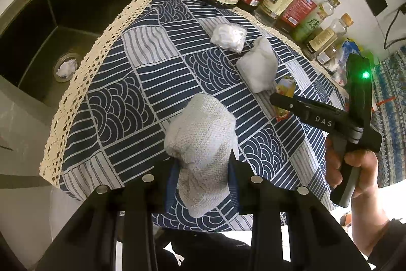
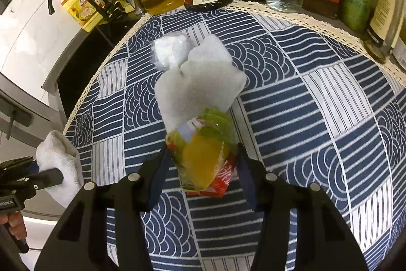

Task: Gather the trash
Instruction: 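Carry the towel and snack bag down over the black bin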

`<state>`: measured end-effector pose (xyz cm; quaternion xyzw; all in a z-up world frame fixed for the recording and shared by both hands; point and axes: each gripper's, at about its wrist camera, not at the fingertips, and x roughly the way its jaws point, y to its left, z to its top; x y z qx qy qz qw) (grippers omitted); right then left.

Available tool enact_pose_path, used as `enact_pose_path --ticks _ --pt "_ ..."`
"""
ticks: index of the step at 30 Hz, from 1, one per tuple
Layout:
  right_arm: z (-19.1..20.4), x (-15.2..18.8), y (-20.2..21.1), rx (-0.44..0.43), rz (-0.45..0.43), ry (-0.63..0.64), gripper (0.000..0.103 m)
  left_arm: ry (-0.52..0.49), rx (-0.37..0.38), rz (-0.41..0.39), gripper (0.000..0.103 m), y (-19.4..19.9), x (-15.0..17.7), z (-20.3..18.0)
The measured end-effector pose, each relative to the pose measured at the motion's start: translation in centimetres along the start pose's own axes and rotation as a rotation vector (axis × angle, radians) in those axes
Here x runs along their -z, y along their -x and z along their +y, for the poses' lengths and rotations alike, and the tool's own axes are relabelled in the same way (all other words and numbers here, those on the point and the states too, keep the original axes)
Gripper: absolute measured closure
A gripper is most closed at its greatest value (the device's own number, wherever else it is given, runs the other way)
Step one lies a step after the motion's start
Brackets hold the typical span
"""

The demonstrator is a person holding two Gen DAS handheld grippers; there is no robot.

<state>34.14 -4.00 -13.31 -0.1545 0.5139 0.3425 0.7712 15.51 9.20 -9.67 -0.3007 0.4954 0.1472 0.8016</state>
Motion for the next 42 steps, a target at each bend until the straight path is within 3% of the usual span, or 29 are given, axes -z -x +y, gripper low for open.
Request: enact_pose_path --ticks 19,42 --pt "3.6 4.5 4.2 0.071 -0.062 -0.118 0.051 -0.152 0.113 0.003 0.071 2.1 0.5 0.8" --pt "14.3 11.8 6.2 0.129 -0.121 -0.221 0.051 -0.3 0.231 0.032 0.071 6.1 4.6 5.7"
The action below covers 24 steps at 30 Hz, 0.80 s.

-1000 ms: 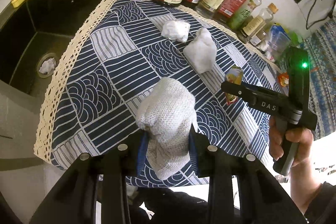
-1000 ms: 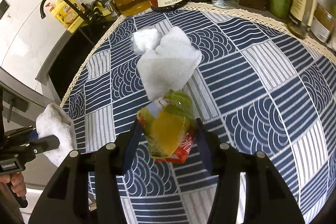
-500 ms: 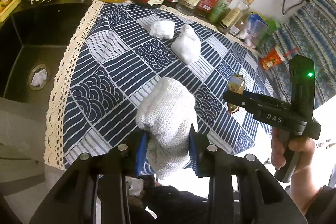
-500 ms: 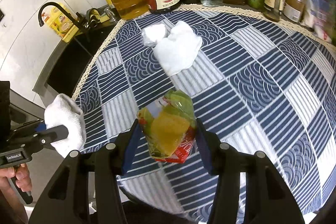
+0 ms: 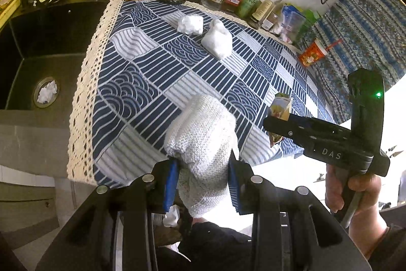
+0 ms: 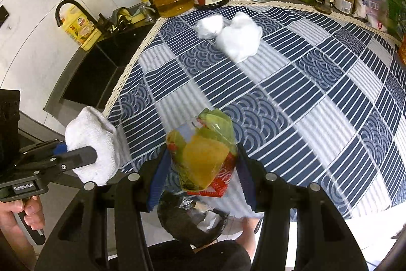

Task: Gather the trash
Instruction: 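Carry the towel and snack bag down over the black bin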

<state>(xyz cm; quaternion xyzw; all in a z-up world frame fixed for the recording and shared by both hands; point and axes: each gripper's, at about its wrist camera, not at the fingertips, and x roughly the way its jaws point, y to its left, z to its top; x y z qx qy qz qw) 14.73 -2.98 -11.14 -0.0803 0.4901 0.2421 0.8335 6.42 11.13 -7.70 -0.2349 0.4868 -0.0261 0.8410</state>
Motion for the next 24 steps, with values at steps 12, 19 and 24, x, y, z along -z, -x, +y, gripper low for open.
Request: enact_pose_path --ticks 12,19,24 --pt "3.7 5.1 -0.8 -0.009 0.039 -0.013 0.051 -0.006 0.022 0.031 0.071 1.2 4.3 1.6" --pt "4.8 7.8 -2.1 -0.014 0.085 -0.023 0.051 0.008 0.029 0.062 0.071 0.8 6.6 2.5" --pt "5.1 9.4 -2.8 -0.021 0.112 -0.031 0.051 0.022 0.032 0.087 0.071 0.3 8.1 3.0"
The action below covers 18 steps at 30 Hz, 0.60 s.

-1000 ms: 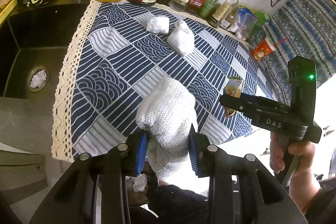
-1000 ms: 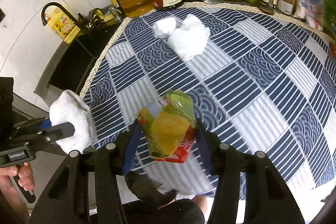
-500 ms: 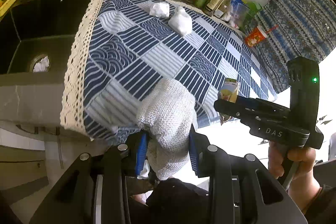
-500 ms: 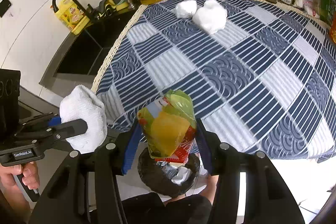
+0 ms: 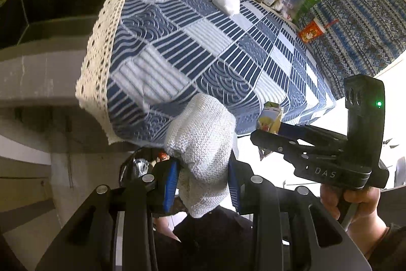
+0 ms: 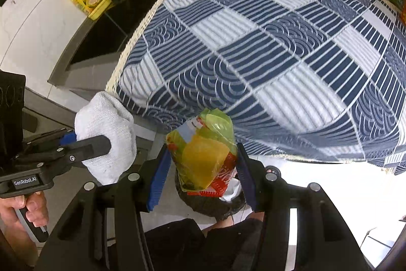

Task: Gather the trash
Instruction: 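Carry the towel and snack bag down over the black bin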

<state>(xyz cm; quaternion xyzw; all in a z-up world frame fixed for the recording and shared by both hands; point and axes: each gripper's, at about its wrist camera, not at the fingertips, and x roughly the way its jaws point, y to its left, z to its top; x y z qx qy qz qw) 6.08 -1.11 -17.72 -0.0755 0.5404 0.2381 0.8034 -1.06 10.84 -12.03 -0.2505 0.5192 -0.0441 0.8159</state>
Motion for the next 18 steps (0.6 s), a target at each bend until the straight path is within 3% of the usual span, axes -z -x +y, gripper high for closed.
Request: enact_pose_path --ticks 18 --pt "-0.7 4.1 -3.8 -0.024 0.116 -0.051 0.051 0.079 -0.006 0.123 0.071 -3.9 5.1 2.3"
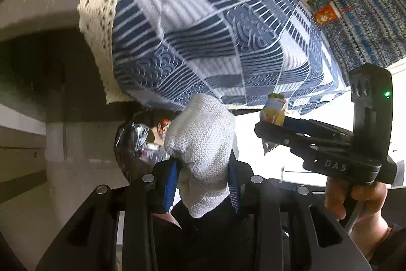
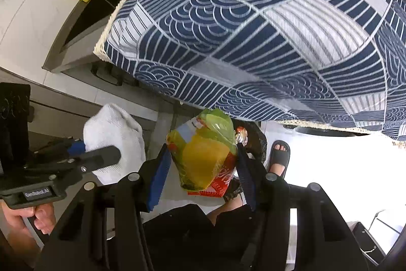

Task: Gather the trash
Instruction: 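Carry the towel and snack bag down over the black bin, then open both grippers to drop the towel and snack bag into the bin, then raise both grippers back toward the white tissues on the counter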

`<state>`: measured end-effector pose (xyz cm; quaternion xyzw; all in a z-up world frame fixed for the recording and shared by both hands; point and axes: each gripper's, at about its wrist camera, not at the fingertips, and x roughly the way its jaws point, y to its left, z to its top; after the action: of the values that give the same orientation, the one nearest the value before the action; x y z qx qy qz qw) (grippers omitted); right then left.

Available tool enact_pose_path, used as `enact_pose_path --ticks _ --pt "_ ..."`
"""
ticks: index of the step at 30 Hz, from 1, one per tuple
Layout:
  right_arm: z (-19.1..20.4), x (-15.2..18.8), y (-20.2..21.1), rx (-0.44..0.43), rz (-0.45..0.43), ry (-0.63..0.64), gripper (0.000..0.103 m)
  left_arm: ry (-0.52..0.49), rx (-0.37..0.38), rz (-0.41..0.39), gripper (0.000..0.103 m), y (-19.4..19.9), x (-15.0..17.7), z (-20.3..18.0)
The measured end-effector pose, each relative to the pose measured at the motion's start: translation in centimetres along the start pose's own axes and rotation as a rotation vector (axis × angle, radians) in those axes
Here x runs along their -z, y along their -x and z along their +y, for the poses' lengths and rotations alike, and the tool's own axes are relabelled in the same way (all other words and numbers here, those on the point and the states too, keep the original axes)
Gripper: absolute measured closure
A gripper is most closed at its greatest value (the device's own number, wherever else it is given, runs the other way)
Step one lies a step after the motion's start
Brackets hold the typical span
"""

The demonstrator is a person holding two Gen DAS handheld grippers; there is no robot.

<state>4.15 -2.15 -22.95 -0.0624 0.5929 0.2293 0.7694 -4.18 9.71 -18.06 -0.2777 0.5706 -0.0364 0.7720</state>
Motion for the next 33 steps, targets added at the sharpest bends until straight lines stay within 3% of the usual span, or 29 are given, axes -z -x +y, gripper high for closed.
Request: enact_pose_path --ticks 11,13,14,16,22,33 --pt "-0.1 0.2 -1.2 -0.026 0.033 -0.013 0.051 0.042 -0.003 0.047 0.07 -2.1 0.7 1.1" --pt "-0.2 0.1 -1.4 -0.042 0.039 -0.027 0.046 0.049 -0.007 0.063 0.063 -2.6 0.7 1.3" --pt "-0.5 0.1 -1.4 -0.048 0.037 -0.041 0.039 0.062 -0.017 0.071 0.056 -2.9 0.7 1.5" --pt "-0.7 -0.1 -1.5 -0.051 0.041 -0.052 0.037 0.077 -0.022 0.081 0.049 -3.2 0.7 1.8" --pt "-1.4 -0.4 -1.5 -0.041 0.04 -0.063 0.037 0.088 -0.03 0.102 0.048 -3.8 0.7 2.2" --pt "-1.8 -0.6 -0.2 -0.027 0.009 -0.073 0.037 0.077 -0.031 0.069 0.048 -2.5 -0.2 1.9"
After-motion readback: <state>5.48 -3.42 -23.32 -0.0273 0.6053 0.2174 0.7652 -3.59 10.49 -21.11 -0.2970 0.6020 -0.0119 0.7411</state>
